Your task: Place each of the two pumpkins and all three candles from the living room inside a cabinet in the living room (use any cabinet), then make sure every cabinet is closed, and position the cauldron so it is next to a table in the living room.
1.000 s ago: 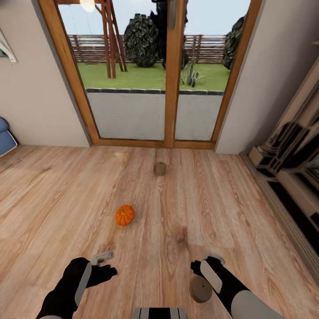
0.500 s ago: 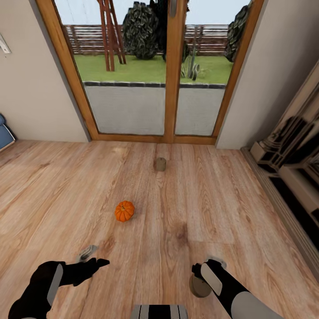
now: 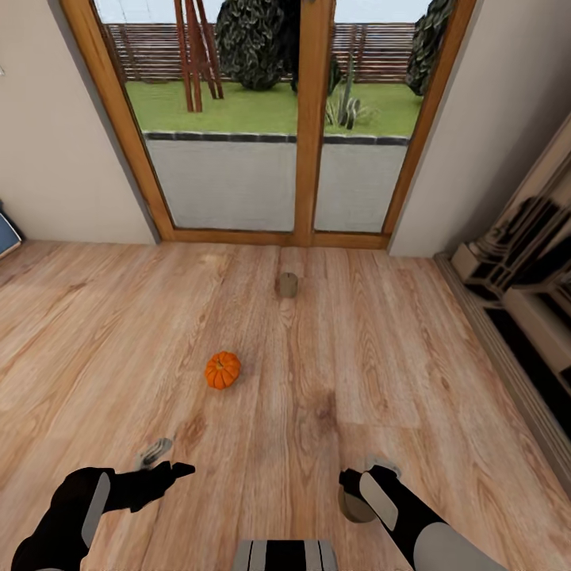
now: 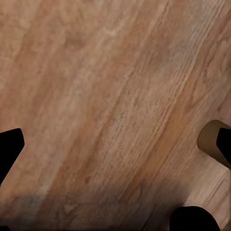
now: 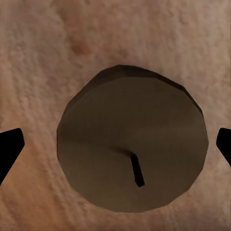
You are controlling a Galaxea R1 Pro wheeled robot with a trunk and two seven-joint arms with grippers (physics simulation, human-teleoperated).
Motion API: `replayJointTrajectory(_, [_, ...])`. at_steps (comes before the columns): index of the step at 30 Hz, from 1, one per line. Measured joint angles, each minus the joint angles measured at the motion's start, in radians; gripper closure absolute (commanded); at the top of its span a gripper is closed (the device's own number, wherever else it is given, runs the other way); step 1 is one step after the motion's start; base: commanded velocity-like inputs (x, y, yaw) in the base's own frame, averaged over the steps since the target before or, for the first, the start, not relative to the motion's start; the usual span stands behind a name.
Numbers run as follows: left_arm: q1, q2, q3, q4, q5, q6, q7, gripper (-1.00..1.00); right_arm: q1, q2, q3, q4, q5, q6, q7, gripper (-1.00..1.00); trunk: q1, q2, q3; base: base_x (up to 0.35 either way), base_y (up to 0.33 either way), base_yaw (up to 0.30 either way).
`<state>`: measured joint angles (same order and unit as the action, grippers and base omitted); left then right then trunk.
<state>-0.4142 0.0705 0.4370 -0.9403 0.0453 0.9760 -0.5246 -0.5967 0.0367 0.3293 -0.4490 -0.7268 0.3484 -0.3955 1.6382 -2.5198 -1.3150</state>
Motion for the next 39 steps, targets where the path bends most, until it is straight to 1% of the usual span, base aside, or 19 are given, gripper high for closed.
replayJointTrajectory(4, [0.000,0.001,0.001,0.000,0.000,0.012,-0.002,-1.00,0.000,0.000,-0.001,0.008,0.000,-0.001,0.002,-1.00,0.002,-0.001,-0.015,0.000,0.000,0.000])
replayJointTrajectory(8, [0.000,0.000,0.000,0.000,-0.001,0.014,-0.025,-1.00,0.000,-0.001,-0.001,0.010,0.000,-0.001,0.002,-1.00,0.004,-0.002,-0.031,0.000,0.000,0.000])
replayJointTrajectory(11, [0.000,0.000,0.000,0.000,-0.001,0.015,-0.039,-1.00,0.000,-0.001,-0.001,0.010,-0.001,-0.002,0.003,-1.00,0.004,-0.002,-0.031,0.000,0.000,0.000])
replayJointTrajectory(18, [0.000,0.001,0.000,0.000,-0.001,0.015,-0.047,-1.00,0.000,-0.001,-0.001,0.010,-0.002,-0.002,0.002,-1.00,0.007,-0.003,-0.058,0.000,0.000,0.000])
replayJointTrajectory(24, [0.000,0.002,0.000,0.000,-0.001,0.016,-0.048,-1.00,0.000,0.000,-0.001,0.010,-0.002,-0.002,0.002,-1.00,0.007,-0.004,-0.058,0.000,0.000,0.000])
replayJointTrajectory(29, [0.000,0.003,0.000,0.000,-0.001,0.016,-0.048,-1.00,0.000,0.000,-0.001,0.010,-0.001,-0.019,0.003,-1.00,0.007,-0.003,-0.058,0.005,0.000,0.000])
replayJointTrajectory(39, [0.000,0.002,0.000,0.001,-0.001,0.017,-0.048,-1.00,0.000,-0.001,-0.001,0.010,0.000,-0.019,0.004,-1.00,0.007,-0.003,-0.058,0.065,0.000,0.000])
